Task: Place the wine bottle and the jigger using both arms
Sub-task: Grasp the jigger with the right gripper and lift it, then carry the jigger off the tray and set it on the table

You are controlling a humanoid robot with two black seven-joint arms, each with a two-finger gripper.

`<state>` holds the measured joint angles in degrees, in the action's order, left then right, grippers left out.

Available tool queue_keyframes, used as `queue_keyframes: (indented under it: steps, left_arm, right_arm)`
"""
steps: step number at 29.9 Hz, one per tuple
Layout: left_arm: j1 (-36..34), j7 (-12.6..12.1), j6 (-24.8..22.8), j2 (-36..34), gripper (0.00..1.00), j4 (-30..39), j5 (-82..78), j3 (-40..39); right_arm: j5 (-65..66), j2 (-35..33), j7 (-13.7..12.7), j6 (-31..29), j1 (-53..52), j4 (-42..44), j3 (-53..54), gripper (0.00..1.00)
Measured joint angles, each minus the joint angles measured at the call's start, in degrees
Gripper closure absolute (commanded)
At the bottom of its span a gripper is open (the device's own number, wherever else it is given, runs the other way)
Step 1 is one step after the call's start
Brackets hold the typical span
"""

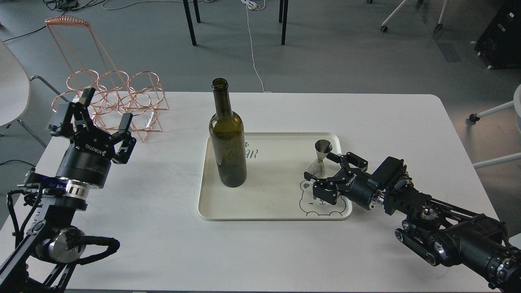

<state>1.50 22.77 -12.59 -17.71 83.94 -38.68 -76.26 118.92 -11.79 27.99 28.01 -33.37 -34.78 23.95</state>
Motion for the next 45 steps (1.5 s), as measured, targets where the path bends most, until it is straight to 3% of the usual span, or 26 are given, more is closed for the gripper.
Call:
queue_keyframes:
  steps: [2, 12, 14, 16, 18, 21, 27, 37, 45]
  left_arm:
    - [0.2, 0.0, 0.0, 0.0, 0.02, 0.0, 0.0, 0.0]
    - [0.3, 0.0, -0.1, 0.1, 0.02, 0.3, 0.0, 0.0]
    - [0.3, 0.0, -0.1, 0.1, 0.02, 0.3, 0.0, 0.0]
    - [0.2, -0.1, -0.1, 0.0, 0.02, 0.3, 0.0, 0.1]
    - [0.1, -0.1, -0.1, 0.0, 0.02, 0.3, 0.0, 0.1]
    - [0.1, -0.1, -0.1, 0.0, 0.02, 0.3, 0.0, 0.1]
    - [0.1, -0.1, -0.1, 0.0, 0.02, 0.3, 0.0, 0.1]
    - [-0.2, -0.1, -0.3, 0.0, 0.02, 0.3, 0.0, 0.1]
    - [-0.5, -0.1, -0.3, 0.2, 0.02, 0.8, 0.0, 0.2]
  right_arm:
    - [0.0, 1.0, 0.0, 0.0, -0.2, 1.1, 0.0, 0.52]
    - [-0.2, 3.0, 0.0, 0.0, -1.5, 1.4, 0.1, 0.55]
    - [-0.2, 2.6, 0.0, 0.0, -1.6, 1.3, 0.1, 0.68]
    - [-0.3, 2.0, 0.0, 0.0, -1.6, 1.1, 0.1, 0.76]
    - [-0.3, 1.7, 0.0, 0.0, -1.6, 1.0, 0.1, 0.94]
    - [-0.3, 1.1, 0.0, 0.0, -1.6, 0.9, 0.3, 0.99]
    - [-0.5, -1.2, 0.0, 0.0, -1.6, -2.4, 1.6, 0.99]
    - [-3.4, -13.3, 0.0, 0.0, -1.3, -11.1, 9.0, 0.99]
    - [-15.3, -19.8, 0.0, 0.0, 1.0, -9.2, 10.0, 0.99]
